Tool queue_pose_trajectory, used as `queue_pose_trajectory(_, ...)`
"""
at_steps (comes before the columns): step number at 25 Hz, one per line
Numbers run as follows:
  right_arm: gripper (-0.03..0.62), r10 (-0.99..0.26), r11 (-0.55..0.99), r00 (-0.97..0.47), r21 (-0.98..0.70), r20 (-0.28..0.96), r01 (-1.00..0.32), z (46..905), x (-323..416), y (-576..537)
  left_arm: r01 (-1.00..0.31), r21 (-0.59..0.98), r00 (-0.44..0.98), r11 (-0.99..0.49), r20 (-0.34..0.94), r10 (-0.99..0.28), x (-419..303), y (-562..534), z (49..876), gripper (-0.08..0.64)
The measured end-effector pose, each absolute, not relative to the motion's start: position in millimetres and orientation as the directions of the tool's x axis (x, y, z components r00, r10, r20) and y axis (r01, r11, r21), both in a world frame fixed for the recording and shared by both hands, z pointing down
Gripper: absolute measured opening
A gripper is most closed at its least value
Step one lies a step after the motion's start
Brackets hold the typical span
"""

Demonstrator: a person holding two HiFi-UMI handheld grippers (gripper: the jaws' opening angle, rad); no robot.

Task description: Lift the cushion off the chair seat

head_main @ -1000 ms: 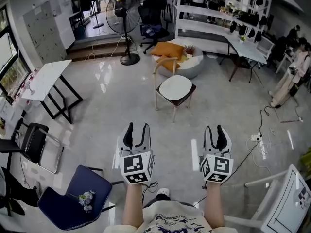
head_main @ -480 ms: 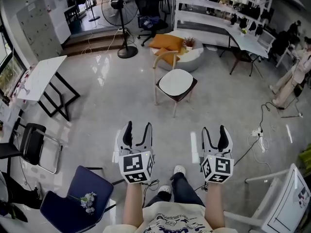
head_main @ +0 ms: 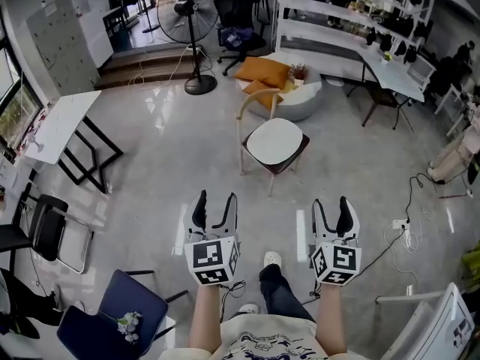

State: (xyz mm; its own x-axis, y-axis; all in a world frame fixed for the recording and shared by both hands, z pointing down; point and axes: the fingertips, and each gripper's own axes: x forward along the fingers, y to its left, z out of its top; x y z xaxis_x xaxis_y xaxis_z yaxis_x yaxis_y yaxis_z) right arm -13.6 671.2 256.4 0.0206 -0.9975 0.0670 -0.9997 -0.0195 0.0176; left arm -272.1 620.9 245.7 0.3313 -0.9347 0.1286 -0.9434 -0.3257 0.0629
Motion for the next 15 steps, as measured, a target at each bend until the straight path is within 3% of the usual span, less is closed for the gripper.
queue_pose_trajectory(15, 0.290, -0.996, 0.074, -0.073, 0.019, 0.044, -0.997, 236.5, 86.2, 431.4, -0.968, 0.074, 0.245, -0.238, 0.111, -0.963, -176.6, 404.1, 231.4, 0.262)
